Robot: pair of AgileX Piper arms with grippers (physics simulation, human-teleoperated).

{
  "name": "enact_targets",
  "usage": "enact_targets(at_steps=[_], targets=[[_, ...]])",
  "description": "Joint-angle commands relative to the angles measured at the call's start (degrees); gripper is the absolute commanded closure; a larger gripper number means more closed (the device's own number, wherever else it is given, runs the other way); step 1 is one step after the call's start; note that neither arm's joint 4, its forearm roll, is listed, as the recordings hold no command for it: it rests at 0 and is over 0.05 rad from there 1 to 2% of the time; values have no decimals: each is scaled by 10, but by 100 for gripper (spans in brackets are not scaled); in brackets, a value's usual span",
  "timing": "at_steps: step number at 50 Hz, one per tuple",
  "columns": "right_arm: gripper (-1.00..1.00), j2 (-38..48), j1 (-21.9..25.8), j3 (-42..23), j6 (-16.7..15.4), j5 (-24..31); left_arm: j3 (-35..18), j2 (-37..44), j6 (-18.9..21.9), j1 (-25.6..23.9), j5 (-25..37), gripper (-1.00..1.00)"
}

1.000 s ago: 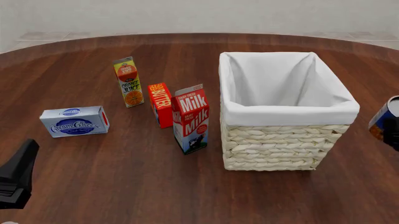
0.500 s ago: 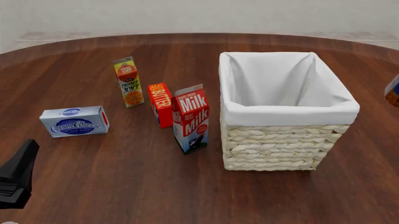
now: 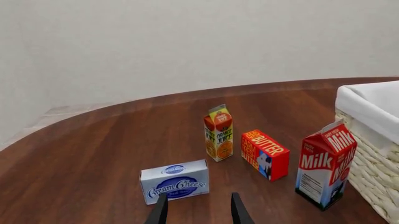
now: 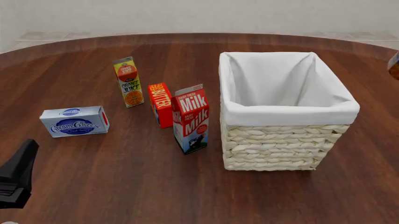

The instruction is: Pick up the alphabet soup and the tomato sauce, and put them in the basket.

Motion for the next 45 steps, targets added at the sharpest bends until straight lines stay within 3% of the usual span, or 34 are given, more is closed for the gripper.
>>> enact_targets(at_steps=[1,45], targets=[[100,2,26,-42,13,7,0,-1,0,1,-1,-100],[100,50,174,-136,45,23,0,-1,-4,6,-1,-100]])
